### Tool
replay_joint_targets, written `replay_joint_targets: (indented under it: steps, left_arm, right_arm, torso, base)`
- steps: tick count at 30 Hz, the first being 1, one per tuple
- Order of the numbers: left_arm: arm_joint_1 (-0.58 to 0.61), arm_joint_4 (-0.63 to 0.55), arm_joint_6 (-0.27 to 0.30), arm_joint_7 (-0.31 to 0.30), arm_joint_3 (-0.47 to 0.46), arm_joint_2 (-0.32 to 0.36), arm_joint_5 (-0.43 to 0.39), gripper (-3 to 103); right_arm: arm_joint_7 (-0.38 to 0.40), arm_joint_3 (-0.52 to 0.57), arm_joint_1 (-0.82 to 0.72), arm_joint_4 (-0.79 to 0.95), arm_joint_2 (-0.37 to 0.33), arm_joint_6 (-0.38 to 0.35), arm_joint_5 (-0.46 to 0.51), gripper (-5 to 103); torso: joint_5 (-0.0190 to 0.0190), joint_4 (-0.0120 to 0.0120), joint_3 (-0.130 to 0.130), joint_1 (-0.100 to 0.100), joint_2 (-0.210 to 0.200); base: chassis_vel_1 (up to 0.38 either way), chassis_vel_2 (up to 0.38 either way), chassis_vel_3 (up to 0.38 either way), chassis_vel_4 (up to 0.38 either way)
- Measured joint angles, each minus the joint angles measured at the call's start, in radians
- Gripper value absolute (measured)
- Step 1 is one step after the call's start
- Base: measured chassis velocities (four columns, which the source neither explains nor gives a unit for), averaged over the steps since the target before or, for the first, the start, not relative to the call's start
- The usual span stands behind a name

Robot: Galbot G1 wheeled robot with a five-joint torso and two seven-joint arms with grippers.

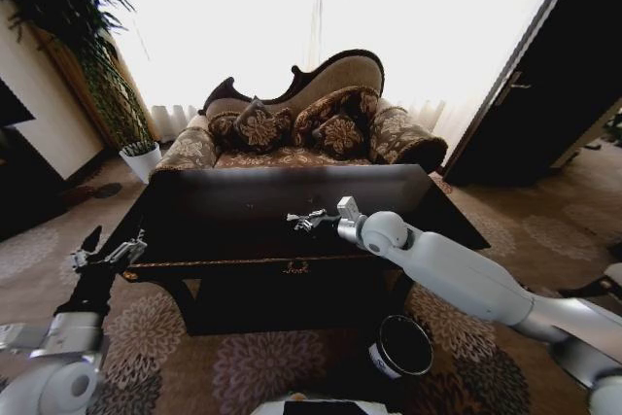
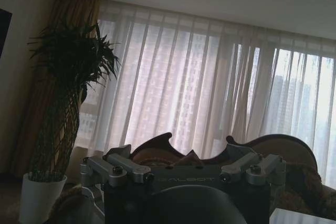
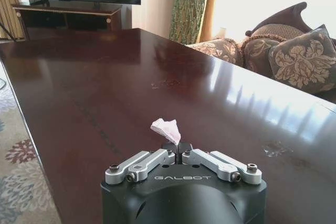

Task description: Move to the front of the table and place the trash on the table into the trash bin.

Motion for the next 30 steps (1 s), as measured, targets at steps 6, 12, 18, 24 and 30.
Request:
replay_joint_targets:
  steps: [6, 12, 18, 24, 30]
  left_arm:
    - [-0.006, -0.001, 0.000, 0.000, 0.012, 0.003, -0.003, 100]
    - [-0.016, -0.003, 0.000, 0.000, 0.031, 0.006, -0.006, 100]
    - [-0.022, -0.009, 0.000, -0.001, 0.047, 0.009, -0.013, 100]
    - [-0.024, -0.012, 0.000, -0.002, 0.052, 0.017, -0.028, 100]
    - [-0.034, -0.012, 0.000, -0.003, 0.049, 0.025, -0.046, 100]
  right_arm:
    - [0.018, 0.156, -0.153, 0.122, -0.080, 0.008, 0.051, 1]
    - [0.034, 0.417, -0.372, 0.249, -0.149, 0.018, 0.058, 1]
    - [0.041, 0.669, -0.595, 0.335, -0.170, 0.026, 0.062, 1]
    - [0.027, 0.972, -0.859, 0.400, -0.119, 0.060, 0.032, 1]
    - [-0.036, 1.193, -1.101, 0.442, -0.031, 0.172, -0.033, 1]
  torso:
    - [0.0001, -0.0003, 0.000, 0.000, 0.000]
    - [-0.0002, -0.0002, 0.000, 0.000, 0.000]
    - [0.0002, -0.0003, 0.000, 0.000, 0.000]
    - [-0.0001, -0.0001, 0.000, 0.000, 0.000]
    - [-0.0002, -0.0003, 0.000, 0.000, 0.000]
  base:
    - [0.000, 0.000, 0.000, 0.000]
    - [0.000, 0.000, 0.000, 0.000]
    - [0.000, 0.000, 0.000, 0.000]
    - [0.000, 0.000, 0.000, 0.000]
    - [0.000, 0.000, 0.000, 0.000]
